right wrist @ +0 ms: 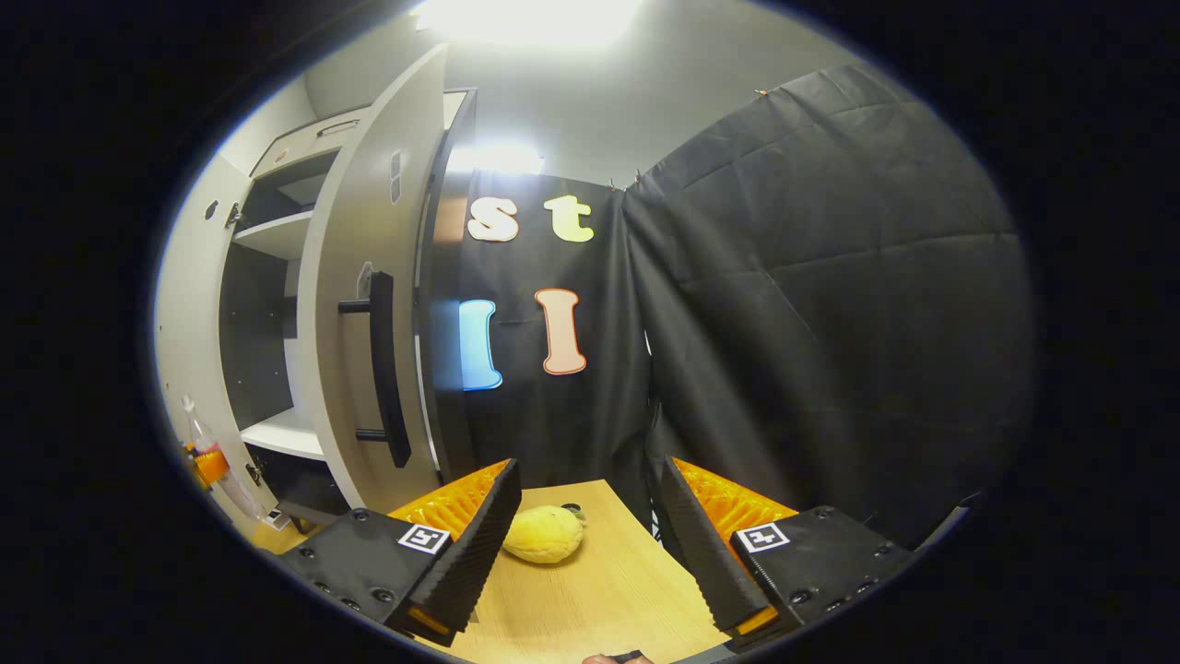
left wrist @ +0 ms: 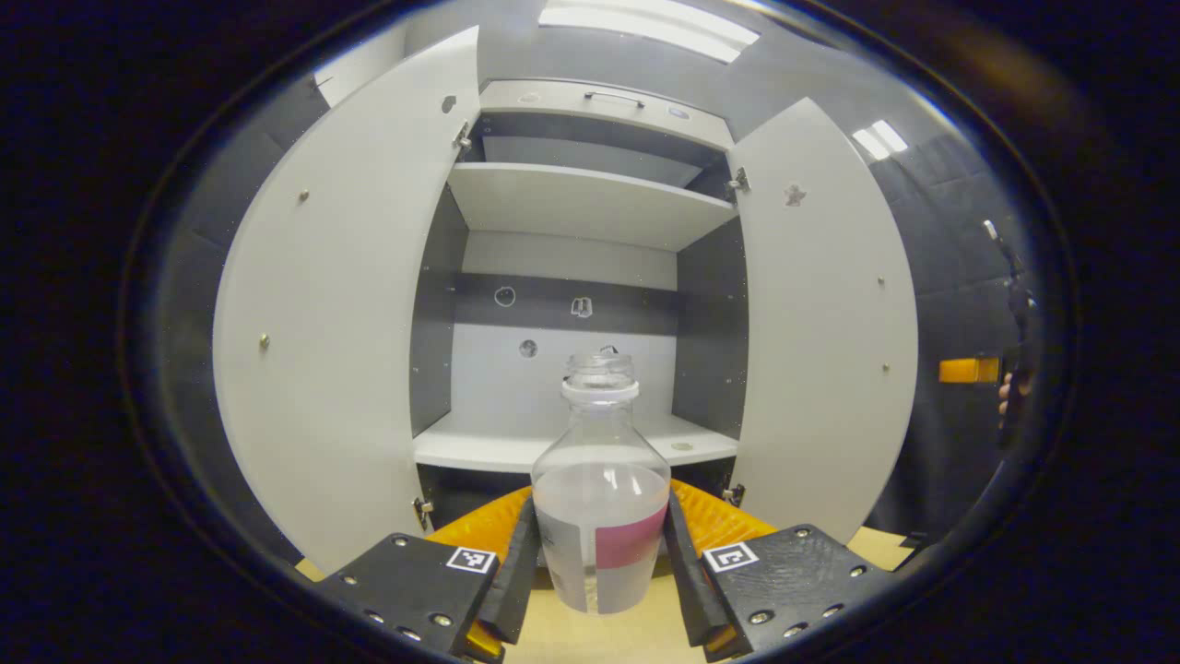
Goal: Grasp the bottle in the cabinet with the left hand and place it on the coaster, then close the right door with the right hand and the left door with the left hand.
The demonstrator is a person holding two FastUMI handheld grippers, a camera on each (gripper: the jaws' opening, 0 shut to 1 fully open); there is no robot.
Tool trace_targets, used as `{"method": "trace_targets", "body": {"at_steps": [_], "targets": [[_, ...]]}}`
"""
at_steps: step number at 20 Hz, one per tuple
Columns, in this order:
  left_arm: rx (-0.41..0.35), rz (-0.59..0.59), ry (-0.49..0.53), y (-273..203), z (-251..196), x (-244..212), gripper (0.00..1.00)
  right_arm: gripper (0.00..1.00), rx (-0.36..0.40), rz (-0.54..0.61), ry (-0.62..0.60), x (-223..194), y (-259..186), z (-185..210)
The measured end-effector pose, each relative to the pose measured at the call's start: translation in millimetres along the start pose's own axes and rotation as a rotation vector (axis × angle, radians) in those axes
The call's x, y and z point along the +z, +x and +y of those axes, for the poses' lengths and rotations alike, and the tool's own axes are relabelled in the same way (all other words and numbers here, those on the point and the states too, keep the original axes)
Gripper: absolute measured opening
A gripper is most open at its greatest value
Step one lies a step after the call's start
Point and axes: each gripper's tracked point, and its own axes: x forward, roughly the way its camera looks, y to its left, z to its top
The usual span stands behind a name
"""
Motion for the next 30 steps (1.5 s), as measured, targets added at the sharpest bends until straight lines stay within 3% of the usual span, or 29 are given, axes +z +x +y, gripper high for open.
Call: {"method": "trace_targets", "body": {"at_steps": [2, 3, 11, 17, 20, 23, 24, 26, 28, 29, 30], "targets": [[-0.003, 0.040, -0.006, -12, -2, -36, 0.58, 0.94, -0.004, 0.002, -0.002, 3, -4, 1], [-0.007, 0.057, -0.013, -18, -4, -53, 0.66, 0.94, -0.005, 0.000, -0.009, 5, -6, 1], [-0.059, 0.180, -0.029, -40, -22, -161, 0.67, 0.95, 0.025, 0.062, -0.038, -3, -15, 0], [0.007, 0.248, -0.070, -48, -20, -233, 0.67, 0.94, -0.028, 0.146, 0.006, -23, -21, -17], [0.058, 0.249, -0.083, -44, -15, -249, 0.67, 0.97, -0.069, 0.206, 0.062, -40, -24, -26], [0.054, 0.260, -0.084, -45, -17, -261, 0.67, 0.96, -0.080, 0.231, 0.056, -49, -34, -26], [0.046, 0.268, -0.063, -44, -18, -265, 0.67, 0.92, -0.077, 0.232, 0.054, -48, -32, -22], [0.013, 0.264, 0.002, -43, -25, -268, 0.67, 0.96, -0.072, 0.240, 0.062, -50, -30, -16], [-0.022, 0.269, 0.072, -42, -28, -269, 0.67, 0.92, -0.066, 0.254, 0.073, -54, -33, -10], [-0.031, 0.271, 0.091, -41, -28, -269, 0.75, 0.96, -0.063, 0.255, 0.068, -56, -34, -8], [-0.030, 0.272, 0.097, -42, -28, -269, 0.67, 0.92, -0.062, 0.256, 0.064, -55, -35, -6]]}}
